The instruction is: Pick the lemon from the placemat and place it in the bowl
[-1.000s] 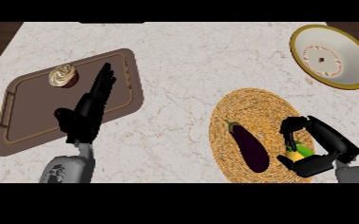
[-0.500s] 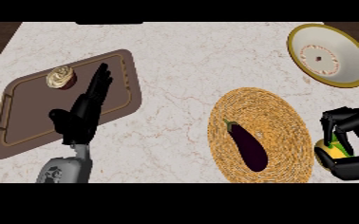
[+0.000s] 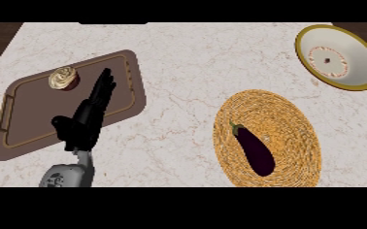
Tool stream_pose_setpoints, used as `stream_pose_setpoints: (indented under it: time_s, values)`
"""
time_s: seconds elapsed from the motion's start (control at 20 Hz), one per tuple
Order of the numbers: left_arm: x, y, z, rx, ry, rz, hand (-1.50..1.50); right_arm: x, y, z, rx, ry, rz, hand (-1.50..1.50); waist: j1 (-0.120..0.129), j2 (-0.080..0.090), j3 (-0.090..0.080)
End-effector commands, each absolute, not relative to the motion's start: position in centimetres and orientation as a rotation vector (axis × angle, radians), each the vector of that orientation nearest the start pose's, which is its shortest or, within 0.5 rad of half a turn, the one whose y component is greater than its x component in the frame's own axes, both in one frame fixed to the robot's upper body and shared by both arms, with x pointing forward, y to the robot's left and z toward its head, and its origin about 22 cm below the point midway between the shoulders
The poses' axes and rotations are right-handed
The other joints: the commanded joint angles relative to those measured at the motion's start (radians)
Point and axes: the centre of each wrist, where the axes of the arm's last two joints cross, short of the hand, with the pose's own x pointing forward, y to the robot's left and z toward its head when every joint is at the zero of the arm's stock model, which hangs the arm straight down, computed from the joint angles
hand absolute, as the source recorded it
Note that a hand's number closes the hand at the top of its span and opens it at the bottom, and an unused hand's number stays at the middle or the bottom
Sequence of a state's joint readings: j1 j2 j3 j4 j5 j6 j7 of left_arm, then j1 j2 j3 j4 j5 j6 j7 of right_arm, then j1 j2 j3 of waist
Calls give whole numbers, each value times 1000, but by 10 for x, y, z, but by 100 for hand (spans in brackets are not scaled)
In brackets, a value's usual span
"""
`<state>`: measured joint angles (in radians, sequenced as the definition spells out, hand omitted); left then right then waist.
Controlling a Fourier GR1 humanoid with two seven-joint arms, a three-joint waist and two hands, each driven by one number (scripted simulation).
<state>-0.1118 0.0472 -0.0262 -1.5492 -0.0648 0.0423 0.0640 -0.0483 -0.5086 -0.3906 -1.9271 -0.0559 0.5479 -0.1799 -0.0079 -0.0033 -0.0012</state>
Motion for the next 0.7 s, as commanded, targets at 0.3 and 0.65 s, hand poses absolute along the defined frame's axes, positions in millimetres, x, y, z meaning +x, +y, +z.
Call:
stream_pose_setpoints:
  time_s: [0.3,0.65]
  values:
    - [276,203,37,61,-1597,-129,0,250,-374,261,-407,-1972,654,150,12,4,1]
    - [267,211,34,62,-1601,-132,0,309,-355,264,-520,-1897,644,150,27,6,1]
